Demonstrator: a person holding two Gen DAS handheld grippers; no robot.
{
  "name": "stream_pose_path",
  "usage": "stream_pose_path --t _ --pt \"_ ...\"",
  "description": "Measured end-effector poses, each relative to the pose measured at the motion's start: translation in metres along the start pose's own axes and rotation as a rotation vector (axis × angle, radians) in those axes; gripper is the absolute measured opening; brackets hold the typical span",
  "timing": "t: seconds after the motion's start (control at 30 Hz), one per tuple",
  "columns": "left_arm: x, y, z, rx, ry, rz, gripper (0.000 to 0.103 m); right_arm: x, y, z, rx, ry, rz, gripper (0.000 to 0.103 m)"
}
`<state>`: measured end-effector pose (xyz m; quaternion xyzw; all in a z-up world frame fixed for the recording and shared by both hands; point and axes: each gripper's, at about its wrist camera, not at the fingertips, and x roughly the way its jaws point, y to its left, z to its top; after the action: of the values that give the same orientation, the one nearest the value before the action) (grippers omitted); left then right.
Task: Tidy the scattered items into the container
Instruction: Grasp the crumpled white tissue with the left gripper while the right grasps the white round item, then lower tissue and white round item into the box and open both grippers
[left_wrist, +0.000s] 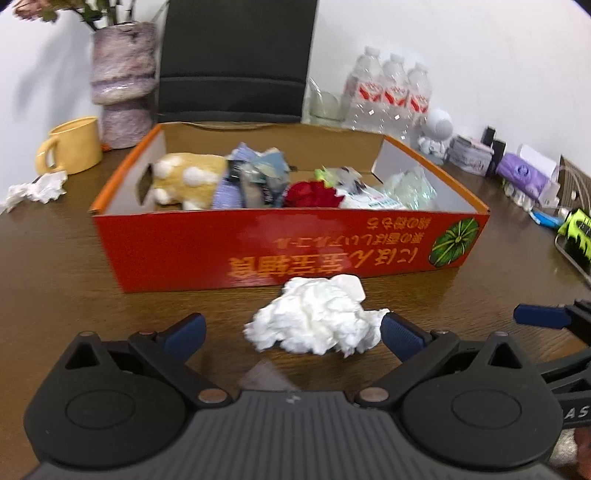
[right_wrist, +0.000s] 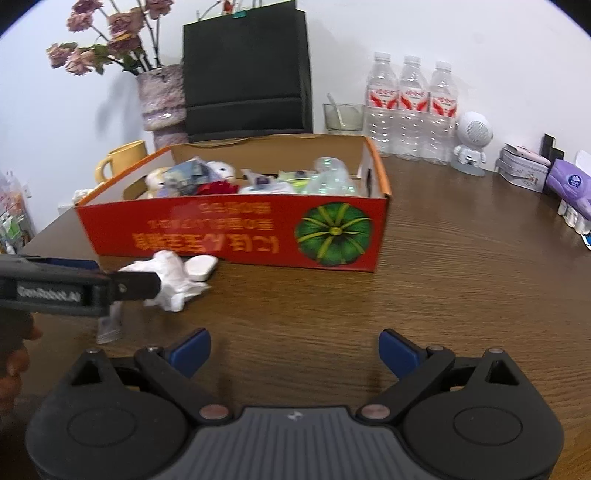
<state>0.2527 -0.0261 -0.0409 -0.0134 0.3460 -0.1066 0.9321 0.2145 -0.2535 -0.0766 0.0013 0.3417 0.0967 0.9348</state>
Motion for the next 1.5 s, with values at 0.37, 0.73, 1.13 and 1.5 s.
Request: stream_pose_path --t 0.37,0.73,1.13,1.5 --pt "-0.004 0.029 -0.002 -0.06 -0.027 -0.035 0.033 0.023 0.009 0.015 -0.025 0.009 0.03 0.097" --pt "-0.012 0.07 -0.004 -0.118 -0.046 -0.076 0.033 0.057 0.071 0.042 -0.089 -0.014 0.092 0.063" --pt "-0.014 0.076 -0.009 -0.126 -0.045 -0.069 0.034 0.053 0.073 0.036 -0.053 -0.036 0.097 0.027" --pt "-0.041 0.055 -0.011 -0.087 -0.131 -0.086 0.033 0.011 0.055 0.026 0.01 -0.112 0.096 0.027"
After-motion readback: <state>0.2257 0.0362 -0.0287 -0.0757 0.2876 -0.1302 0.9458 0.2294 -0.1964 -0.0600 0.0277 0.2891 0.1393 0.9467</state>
